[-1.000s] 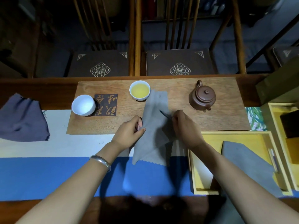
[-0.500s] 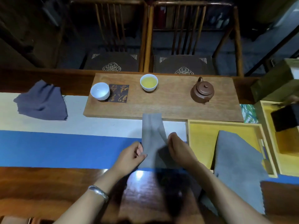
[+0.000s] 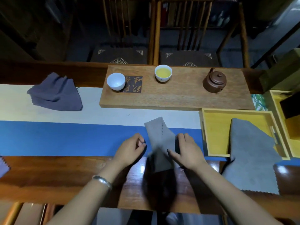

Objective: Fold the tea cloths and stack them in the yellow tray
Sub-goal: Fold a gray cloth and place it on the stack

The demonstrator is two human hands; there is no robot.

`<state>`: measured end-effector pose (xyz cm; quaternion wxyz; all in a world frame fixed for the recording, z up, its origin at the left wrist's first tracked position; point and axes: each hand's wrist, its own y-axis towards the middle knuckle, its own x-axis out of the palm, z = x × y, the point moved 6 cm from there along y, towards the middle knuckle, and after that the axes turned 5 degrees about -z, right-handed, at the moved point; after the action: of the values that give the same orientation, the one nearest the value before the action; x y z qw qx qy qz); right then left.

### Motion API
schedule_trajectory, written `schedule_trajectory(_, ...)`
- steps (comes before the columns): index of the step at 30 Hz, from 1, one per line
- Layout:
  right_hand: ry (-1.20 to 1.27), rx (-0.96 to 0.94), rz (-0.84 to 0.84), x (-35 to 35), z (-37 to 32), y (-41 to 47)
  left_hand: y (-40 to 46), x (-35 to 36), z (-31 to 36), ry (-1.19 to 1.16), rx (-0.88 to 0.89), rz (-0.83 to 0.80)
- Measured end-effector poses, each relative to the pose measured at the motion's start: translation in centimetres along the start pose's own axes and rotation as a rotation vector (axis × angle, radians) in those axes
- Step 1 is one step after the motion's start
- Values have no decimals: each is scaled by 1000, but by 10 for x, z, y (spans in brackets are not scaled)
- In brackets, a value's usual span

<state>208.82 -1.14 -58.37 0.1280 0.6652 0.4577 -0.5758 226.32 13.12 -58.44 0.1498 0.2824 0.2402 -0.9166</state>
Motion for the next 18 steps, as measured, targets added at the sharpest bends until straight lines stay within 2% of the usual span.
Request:
schedule_trajectory(5, -98, -48, 76, -4, -21, 12, 54, -23, 16, 136, 128, -43)
schedule_trajectory(12, -152, -40, -30, 15, -22, 17, 109, -19, 12, 287, 101, -165)
schedule_trajectory(15, -217, -142, -17, 14, -23, 19, 122, -13, 7, 231, 90, -211)
schedule_trajectory(18, -257, -215, -18, 10, -25, 23, 131, -11, 2, 170, 67, -189)
